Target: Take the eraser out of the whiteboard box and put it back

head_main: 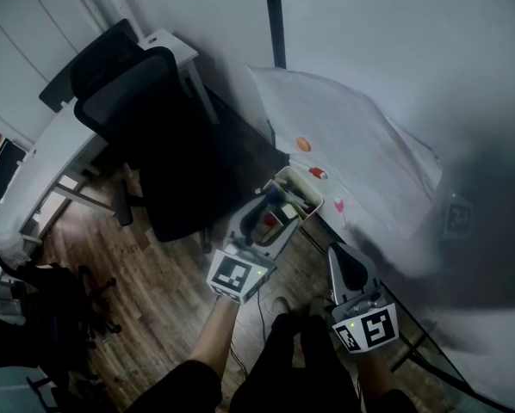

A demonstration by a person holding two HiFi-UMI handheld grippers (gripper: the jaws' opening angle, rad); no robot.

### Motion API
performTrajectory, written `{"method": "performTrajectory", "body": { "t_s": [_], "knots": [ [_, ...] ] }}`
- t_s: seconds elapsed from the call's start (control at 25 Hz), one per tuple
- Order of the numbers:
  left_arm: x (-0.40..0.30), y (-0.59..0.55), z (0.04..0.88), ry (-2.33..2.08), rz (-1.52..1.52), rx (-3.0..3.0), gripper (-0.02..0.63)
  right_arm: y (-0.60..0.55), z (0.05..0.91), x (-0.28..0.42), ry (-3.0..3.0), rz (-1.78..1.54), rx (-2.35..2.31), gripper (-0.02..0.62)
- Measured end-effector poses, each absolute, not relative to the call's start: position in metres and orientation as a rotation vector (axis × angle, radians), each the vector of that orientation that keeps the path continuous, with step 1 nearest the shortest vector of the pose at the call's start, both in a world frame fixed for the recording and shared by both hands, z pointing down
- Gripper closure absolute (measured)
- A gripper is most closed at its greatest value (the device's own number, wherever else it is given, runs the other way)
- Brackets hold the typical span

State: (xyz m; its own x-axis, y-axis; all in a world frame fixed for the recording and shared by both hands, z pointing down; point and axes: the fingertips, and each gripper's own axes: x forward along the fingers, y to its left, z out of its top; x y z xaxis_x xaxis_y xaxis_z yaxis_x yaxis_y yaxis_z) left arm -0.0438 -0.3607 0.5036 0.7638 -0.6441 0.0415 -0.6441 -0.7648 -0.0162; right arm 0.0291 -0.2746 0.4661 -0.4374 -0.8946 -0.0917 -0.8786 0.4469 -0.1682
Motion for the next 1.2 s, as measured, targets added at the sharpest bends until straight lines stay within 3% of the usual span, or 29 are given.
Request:
{"method": "performTrajectory", "body": {
  "t_s": [0.44, 0.88, 1.2],
  "knots": [
    [-0.047, -0.323, 0.425, 1.136, 0.009, -2.878, 0.374, -0.275, 0.402, 0.02, 2.53, 0.011, -1.421, 0.592],
    [-0.073, -0.269, 0.323, 1.269, 0.157, -2.605, 0.514, -0.26, 0.326, 0.01, 2.517, 0.193, -1.224, 0.592],
    [-0.076, -0.248, 0.302, 1.304, 0.168, -2.495, 0.6, -0.251, 0.304, 0.013, 2.501, 0.263, -1.157, 0.592]
  ]
}}
